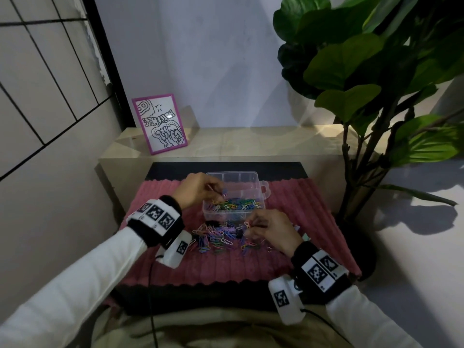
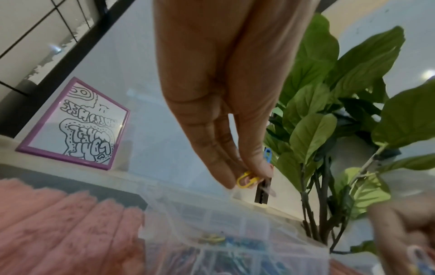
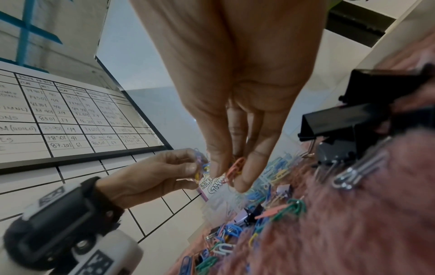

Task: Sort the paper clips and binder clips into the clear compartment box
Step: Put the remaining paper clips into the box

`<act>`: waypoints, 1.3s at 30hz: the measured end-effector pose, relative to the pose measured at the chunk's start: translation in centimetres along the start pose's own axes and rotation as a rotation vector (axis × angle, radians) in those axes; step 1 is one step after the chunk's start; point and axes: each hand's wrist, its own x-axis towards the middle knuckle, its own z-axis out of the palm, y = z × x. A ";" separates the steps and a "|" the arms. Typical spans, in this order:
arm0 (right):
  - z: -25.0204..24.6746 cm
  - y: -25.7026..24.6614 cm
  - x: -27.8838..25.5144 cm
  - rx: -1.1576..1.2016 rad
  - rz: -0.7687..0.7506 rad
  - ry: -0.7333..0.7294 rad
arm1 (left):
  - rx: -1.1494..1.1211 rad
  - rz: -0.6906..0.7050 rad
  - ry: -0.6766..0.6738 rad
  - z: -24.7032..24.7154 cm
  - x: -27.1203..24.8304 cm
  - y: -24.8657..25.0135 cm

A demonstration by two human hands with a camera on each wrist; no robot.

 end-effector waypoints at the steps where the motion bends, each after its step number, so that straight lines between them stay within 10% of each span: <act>1: -0.1 0.1 -0.1 -0.006 0.002 0.006 | 0.004 -0.003 -0.004 0.1 0.7 0.0; 13: -2.3 -3.3 4.1 0.027 -0.027 0.152 | 0.157 0.014 0.062 -1.2 -2.3 -1.5; 22: 0.0 -3.6 2.0 -0.665 -0.245 -0.022 | 0.169 0.071 -0.155 2.0 -7.0 -3.5; 27: 1.0 -1.3 -1.0 -0.931 -0.077 -0.209 | 0.352 0.060 -0.151 4.3 -6.8 -2.8; 39: 2.3 0.5 -1.0 -0.723 -0.195 -0.172 | 0.523 0.069 -0.193 6.8 -6.0 -1.9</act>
